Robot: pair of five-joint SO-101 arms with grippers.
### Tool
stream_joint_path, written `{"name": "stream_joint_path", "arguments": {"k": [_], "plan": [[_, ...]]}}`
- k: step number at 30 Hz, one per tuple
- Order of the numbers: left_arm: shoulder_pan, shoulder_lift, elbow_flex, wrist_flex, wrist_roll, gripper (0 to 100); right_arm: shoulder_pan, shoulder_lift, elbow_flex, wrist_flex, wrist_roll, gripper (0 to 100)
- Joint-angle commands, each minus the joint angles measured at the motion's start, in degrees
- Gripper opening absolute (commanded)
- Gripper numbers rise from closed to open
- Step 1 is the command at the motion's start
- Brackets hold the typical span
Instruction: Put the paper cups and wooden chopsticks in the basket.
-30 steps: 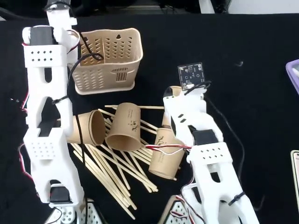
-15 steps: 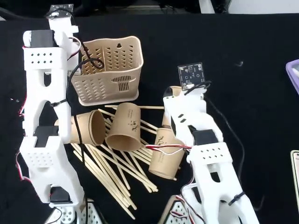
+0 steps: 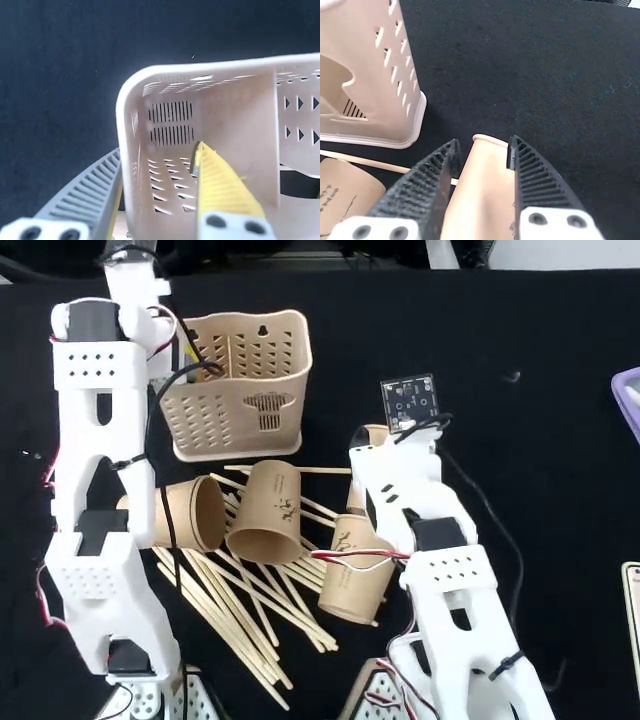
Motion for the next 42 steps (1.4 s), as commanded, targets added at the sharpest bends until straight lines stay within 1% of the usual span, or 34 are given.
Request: {"name": "stream_joint_path", "arguments": {"k": [1,4,6,11,15,18,21,24,26,28,30,34,37,39,42], "plan": [[1.7,-1.8,-3.4,-1.1,0.4,22,-0.6,-0.3,-0.1,-1.1,0.7,15.9],[1.4,-2.5,-4.7,-1.6,0.4,22,-0.6,-0.3,-0.1,-1.1,0.7,15.9],[1.2,-2.5,-8.4,-0.9,0.3,22,-0.6,-0.3,-0.1,-1.1,0.6,15.9],[1.6,-2.0,-17.8,6.8,0.0,22,-0.6,-0.3,-0.1,-1.1,0.6,15.9],[1.5,-2.3,-16.0,6.8,0.0,22,-0.5,-0.4,-0.7,0.4,0.6,15.9],[1.2,-2.5,-17.5,6.7,-0.1,22,-0.5,-2.0,-3.5,5.5,0.6,15.9],[0.1,-4.0,-23.5,6.8,-0.1,22,-0.7,-6.4,-7.2,13.0,0.6,15.9],[-1.4,-8.2,-27.6,6.9,-0.1,22,0.5,-12.6,-10.6,20.1,0.6,16.2],[-3.1,-12.7,-26.9,6.9,0.0,22,1.2,-17.1,-11.6,23.1,0.6,16.2],[-5.3,-17.4,-23.0,6.9,0.0,22,1.2,-20.9,-11.7,24.6,0.6,16.1],[-7.9,-22.2,-14.8,6.9,0.0,22,1.2,-23.8,-11.2,25.1,0.6,15.9],[-11.8,-33.0,7.8,6.8,-0.2,22,3.5,-25.8,-11.6,24.8,0.7,16.0],[-13.1,-39.6,25.9,5.6,-3.0,22,6.2,-25.0,-15.1,26.3,4.1,15.9],[-12.9,-43.8,38.7,1.8,-4.7,22,6.8,-23.3,-19.3,30.0,5.5,15.9],[-13.3,-48.9,57.2,-9.3,-5.0,22,5.6,-18.1,-26.3,36.7,5.8,15.9]]}}
